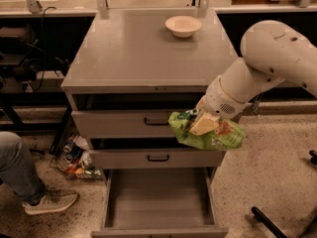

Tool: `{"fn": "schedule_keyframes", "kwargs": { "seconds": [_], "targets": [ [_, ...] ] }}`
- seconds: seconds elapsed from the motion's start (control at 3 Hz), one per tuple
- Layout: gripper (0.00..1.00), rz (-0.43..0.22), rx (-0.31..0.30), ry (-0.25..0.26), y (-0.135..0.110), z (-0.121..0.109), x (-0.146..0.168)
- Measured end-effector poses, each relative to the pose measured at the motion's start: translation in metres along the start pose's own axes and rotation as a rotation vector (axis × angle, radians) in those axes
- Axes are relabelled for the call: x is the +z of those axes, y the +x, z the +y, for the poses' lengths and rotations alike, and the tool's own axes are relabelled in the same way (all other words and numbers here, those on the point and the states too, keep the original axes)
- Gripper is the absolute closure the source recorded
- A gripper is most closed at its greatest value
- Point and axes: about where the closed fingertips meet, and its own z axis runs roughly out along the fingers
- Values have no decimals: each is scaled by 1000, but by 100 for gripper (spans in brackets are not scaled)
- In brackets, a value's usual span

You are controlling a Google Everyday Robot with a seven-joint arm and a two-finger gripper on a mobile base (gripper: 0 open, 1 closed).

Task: Place green rice chip bag into bottom drawer

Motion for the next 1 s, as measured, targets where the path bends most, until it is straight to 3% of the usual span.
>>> {"fn": "schedule_keyframes", "kwargs": {
  "seconds": [0.33, 1.0],
  "targets": [
    [100, -13, 26, -41, 8, 7, 18],
    [100, -88, 145, -198, 52, 53, 154]
  ]
}}
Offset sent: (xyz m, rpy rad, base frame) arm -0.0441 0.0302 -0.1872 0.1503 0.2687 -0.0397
